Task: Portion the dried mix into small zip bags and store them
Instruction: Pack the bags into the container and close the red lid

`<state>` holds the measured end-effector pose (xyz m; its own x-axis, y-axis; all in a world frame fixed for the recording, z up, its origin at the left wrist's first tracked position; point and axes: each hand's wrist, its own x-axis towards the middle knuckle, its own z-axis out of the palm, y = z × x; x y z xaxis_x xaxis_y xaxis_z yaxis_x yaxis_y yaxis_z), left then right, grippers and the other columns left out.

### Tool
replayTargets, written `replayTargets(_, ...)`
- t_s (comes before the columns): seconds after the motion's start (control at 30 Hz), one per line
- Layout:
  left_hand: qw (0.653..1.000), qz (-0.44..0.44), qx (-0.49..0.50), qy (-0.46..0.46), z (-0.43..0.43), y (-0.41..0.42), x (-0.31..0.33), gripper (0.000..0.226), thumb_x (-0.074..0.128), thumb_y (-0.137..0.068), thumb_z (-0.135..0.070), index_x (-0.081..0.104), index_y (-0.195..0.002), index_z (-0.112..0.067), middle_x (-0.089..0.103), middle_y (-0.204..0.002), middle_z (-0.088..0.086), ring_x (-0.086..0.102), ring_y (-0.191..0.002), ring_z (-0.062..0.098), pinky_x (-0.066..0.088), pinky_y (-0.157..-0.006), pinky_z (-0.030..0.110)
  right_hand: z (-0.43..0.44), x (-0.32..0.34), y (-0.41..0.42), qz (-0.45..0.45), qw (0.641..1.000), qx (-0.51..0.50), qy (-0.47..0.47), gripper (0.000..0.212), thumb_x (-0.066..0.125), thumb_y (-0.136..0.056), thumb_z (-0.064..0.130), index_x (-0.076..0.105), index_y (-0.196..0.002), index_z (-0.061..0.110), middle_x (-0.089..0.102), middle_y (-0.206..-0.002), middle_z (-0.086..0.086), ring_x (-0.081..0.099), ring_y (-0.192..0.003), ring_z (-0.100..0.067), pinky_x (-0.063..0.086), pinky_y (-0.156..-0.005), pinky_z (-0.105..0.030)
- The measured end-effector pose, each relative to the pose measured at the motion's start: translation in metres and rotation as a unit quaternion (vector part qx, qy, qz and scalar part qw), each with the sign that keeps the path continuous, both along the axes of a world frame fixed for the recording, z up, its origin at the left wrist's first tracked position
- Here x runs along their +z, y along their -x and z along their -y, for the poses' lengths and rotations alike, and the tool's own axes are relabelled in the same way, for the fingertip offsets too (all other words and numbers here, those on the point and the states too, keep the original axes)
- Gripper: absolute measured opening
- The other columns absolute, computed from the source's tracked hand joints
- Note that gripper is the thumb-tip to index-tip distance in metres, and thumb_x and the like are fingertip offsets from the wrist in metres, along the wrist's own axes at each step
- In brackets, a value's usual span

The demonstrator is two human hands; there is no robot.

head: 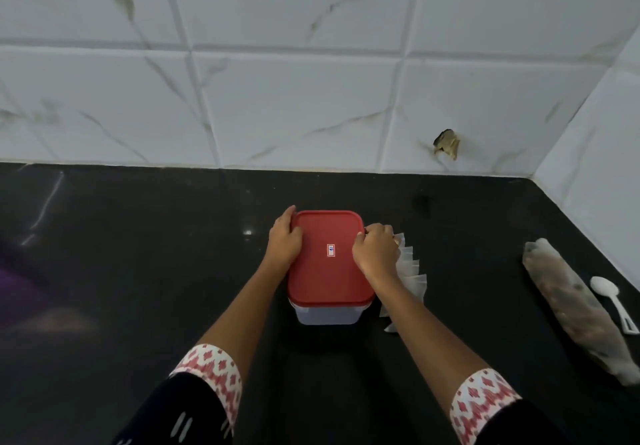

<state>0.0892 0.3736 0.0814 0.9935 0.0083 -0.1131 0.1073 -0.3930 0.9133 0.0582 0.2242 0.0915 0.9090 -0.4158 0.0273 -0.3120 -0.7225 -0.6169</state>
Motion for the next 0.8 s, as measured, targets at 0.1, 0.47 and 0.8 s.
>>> replayTargets(0.1, 0.995, -0.012, 0.009, 0.098, 0.002, -0.009, 0.005, 0.044, 0.039, -0.099, -0.016, 0.035, -0.142, -0.019, 0.046, -0.14, 0.002, 0.048, -0.119, 0.016, 0.038, -0.093, 0.024, 0.008, 0.006, -0.019, -0.037, 0.997, 0.021, -0.063, 0.045, 0.043, -0.097, 0.028, 0.041, -0.135, 0.004, 0.034, -0.141, -0.016, 0.03, -0.132, -0.034, 0.03, -0.106, -0.041)
replayTargets(0.47, 0.996, 0.031, 0.061, 0.061, 0.006, -0.014, -0.001, 0.037, 0.029, -0.101, -0.032, 0.061, -0.114, -0.016, 0.054, -0.086, -0.009, 0.048, -0.072, -0.001, 0.036, -0.06, 0.011, 0.002, -0.006, -0.035, 0.055, 0.997, 0.02, -0.044, 0.023, 0.043, -0.097, 0.013, 0.058, -0.11, 0.001, 0.05, -0.118, -0.015, 0.05, -0.108, -0.026, 0.037, -0.084, -0.026)
replayTargets(0.8, 0.996, 0.029, 0.063, 0.06, 0.007, -0.015, 0.002, 0.042, 0.035, -0.098, -0.044, 0.061, -0.096, -0.011, 0.052, -0.076, -0.008, 0.047, -0.069, 0.001, 0.035, -0.062, 0.012, -0.006, 0.007, -0.021, 0.207, 0.976, 0.066, -0.019, 0.024, 0.038, -0.098, 0.013, 0.052, -0.114, 0.001, 0.045, -0.118, -0.012, 0.047, -0.086, -0.01, 0.035, -0.07, -0.014)
